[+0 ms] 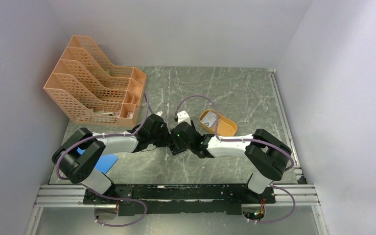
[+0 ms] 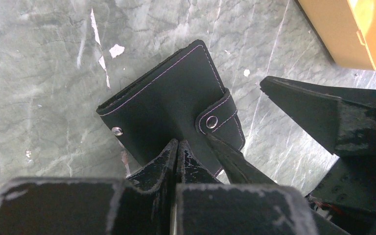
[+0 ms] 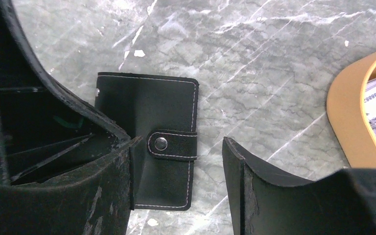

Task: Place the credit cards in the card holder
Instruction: Open the card holder at the center of the board.

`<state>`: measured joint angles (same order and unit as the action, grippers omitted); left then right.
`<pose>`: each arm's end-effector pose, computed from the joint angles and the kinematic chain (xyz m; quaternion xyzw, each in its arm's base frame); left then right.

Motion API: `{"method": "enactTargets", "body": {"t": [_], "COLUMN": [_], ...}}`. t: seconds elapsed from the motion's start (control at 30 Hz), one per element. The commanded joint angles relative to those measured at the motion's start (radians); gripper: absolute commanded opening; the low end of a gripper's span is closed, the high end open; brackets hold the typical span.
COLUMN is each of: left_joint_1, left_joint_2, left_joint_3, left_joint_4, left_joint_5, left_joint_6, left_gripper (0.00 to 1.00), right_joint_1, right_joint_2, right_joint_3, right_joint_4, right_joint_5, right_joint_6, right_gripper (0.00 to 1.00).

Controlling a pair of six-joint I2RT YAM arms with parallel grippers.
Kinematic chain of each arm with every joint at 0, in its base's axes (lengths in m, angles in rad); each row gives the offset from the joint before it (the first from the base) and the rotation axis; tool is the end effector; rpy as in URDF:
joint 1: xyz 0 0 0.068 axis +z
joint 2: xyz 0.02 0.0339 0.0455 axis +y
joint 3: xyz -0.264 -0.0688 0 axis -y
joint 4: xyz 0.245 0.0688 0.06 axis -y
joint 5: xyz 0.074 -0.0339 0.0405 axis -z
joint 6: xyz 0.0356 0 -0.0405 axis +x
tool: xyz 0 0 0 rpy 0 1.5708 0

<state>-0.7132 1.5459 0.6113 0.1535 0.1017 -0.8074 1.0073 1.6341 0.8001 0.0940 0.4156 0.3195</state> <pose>0.2131 -0.1892 0.1390 -0.0239 0.9218 -0.2987 0.2460 0.1855 0.2666 0.1640 -0.2235 0.8709 0.0944 0.4274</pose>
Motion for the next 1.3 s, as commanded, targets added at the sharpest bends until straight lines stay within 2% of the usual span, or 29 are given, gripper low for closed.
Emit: {"method": "enactTargets", "body": {"t": [0.0,0.37,0.57,0.77,0.93,1.27], "left_joint_1": [0.001,0.001,0.001,0.001,0.002,0.001], "left_joint_2": [0.015,0.018,0.026,0.024,0.023,0.037], "left_joint_3": [-0.035,-0.041,-0.041,-0.044,-0.046,-0.044], "left_joint_4": [-0.016,-0.008,-0.003,-0.003,-0.004,-0.015], "left_joint_5": [-0.011,-0.005,0.000,0.000,-0.001,-0.011], "left_joint_6": [0.001,-0.002,-0.005,-0.006,-0.006,0.001], "left_gripper": [0.05,0.05,0.05,0.05,0.05,0.05], "right_joint_1": [0.004,0.019,0.041,0.045,0.045,0.046], "right_joint_2": [0.042,0.078,0.078,0.127,0.169,0.175], "right_joint_3": [0.004,0.006,-0.001,0.024,0.051,0.050], "right_joint_4": [0.036,0.039,0.044,0.019,-0.021,-0.045], "right_joint_5": [0.019,0.043,0.057,0.090,0.135,0.196], "right_joint_6": [-0.029,-0.052,-0.084,-0.107,-0.097,-0.084], "right_gripper": [0.62,0.59,0.62,0.59,0.50,0.26]}}
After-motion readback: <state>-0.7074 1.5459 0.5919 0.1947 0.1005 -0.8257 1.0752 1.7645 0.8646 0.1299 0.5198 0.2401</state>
